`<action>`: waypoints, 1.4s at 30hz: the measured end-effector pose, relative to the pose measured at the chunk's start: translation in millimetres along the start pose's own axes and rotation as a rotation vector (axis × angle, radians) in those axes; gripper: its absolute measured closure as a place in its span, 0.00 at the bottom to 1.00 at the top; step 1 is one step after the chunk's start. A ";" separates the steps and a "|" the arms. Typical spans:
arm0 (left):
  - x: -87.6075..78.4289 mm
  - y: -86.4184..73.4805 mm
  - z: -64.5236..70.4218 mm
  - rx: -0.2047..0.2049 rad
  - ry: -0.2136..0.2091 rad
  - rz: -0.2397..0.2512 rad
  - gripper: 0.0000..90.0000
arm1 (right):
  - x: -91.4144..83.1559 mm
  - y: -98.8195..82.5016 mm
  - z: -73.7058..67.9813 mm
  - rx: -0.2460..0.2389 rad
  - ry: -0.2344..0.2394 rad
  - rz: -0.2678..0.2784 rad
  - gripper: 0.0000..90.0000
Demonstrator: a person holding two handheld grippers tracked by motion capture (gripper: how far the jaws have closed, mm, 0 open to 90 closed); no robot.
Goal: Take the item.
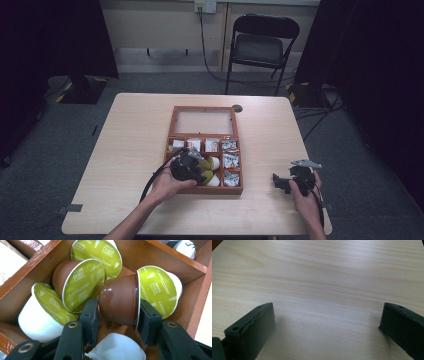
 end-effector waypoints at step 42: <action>-39.3 11.3 -7.4 0.014 0.050 0.178 0.62 | 0.0 0.0 0.0 0.000 0.000 0.000 0.00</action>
Point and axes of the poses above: each handheld gripper's, and its own axes: x roughly forward along the jaws, y roughly out of its top, z roughly to its right, the point moved 7 cm from there along x, roughly forward along the jaws, and after that the axes turned 14 degrees about x, right-handed, at the moved point
